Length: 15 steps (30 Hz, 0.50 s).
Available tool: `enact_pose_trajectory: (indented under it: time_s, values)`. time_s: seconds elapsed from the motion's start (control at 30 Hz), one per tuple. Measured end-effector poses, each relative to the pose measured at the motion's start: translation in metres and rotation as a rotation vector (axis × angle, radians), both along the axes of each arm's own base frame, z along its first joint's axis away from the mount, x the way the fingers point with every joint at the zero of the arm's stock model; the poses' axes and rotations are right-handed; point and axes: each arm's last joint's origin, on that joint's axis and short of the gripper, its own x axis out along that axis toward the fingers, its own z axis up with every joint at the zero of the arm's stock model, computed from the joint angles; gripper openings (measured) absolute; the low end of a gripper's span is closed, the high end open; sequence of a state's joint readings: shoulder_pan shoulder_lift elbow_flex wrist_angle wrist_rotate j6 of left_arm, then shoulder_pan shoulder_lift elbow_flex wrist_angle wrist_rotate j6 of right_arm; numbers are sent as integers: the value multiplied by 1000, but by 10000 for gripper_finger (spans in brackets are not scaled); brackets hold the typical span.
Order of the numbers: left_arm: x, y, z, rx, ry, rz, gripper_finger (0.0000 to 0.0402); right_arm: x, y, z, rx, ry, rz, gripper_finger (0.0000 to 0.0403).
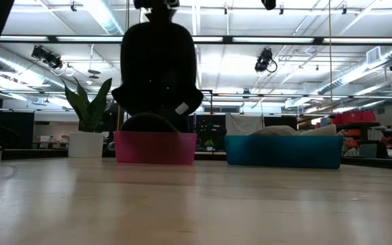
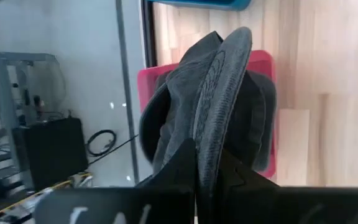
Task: Pick & Place hat
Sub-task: Stack the black cap on top of the black cap on the blue bin
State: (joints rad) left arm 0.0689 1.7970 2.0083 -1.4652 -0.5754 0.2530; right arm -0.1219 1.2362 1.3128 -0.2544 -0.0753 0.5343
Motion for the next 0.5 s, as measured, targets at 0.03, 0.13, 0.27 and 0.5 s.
enact_pose_trajectory:
  time_s: [0.03, 0.13, 0.27, 0.5]
  values:
    - [2, 3, -2, -15, -2, 3, 10, 0, 0, 0, 0, 3, 0, 263]
    - [8, 14, -7, -73, -22, 18, 10, 0, 0, -1, 1, 6, 0, 260]
    - [8, 30, -8, -75, -39, 53, 10, -1, 0, -3, 4, 29, 0, 257]
    - [5, 54, -9, -182, -89, 110, 10, -2, 0, -8, 10, 83, 0, 251]
